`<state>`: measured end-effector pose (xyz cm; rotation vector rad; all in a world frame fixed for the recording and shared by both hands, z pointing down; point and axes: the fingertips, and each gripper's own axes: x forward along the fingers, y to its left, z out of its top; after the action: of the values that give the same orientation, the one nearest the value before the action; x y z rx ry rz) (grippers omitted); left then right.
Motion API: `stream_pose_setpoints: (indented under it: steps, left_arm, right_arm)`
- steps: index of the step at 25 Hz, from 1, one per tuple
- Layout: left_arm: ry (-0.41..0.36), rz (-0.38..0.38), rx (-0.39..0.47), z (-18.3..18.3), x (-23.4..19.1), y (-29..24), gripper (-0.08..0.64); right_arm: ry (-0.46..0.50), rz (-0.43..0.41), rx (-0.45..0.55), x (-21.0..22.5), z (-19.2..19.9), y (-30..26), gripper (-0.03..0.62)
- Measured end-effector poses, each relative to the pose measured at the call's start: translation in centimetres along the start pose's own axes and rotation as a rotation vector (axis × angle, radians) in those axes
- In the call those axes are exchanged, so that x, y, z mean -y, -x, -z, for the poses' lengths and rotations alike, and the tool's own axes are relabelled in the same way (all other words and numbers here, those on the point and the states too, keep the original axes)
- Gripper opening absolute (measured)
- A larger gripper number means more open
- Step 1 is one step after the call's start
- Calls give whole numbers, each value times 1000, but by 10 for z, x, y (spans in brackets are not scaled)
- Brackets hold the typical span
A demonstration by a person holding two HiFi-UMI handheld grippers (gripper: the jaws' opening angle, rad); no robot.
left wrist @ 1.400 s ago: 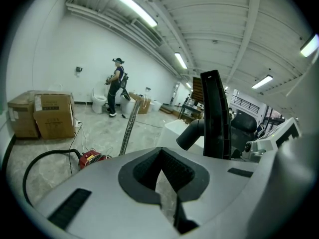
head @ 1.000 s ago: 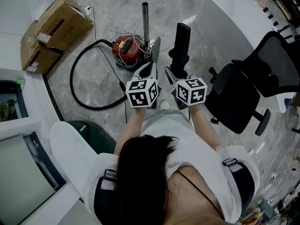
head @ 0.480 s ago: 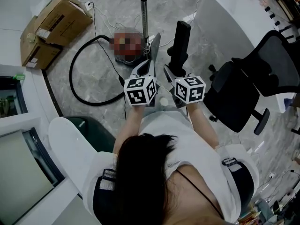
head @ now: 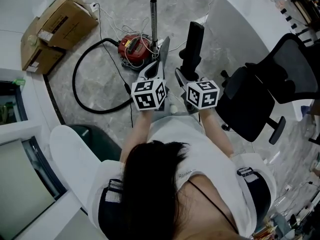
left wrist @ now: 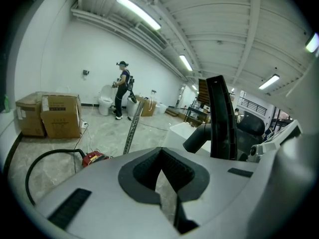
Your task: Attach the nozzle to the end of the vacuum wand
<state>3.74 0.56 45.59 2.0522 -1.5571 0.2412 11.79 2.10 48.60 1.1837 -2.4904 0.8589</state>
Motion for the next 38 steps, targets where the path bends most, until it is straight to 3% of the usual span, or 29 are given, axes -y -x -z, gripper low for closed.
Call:
stream_pose_setpoints:
  steps: [17, 38]
  left_arm:
    - [16, 12, 3, -12, -33, -24, 2]
    - [-20, 50, -11, -60, -81, -95, 3]
  right_arm:
    - [40, -20, -12, -8, -19, -38, 93]
    - [45, -10, -33, 12, -70, -115, 92]
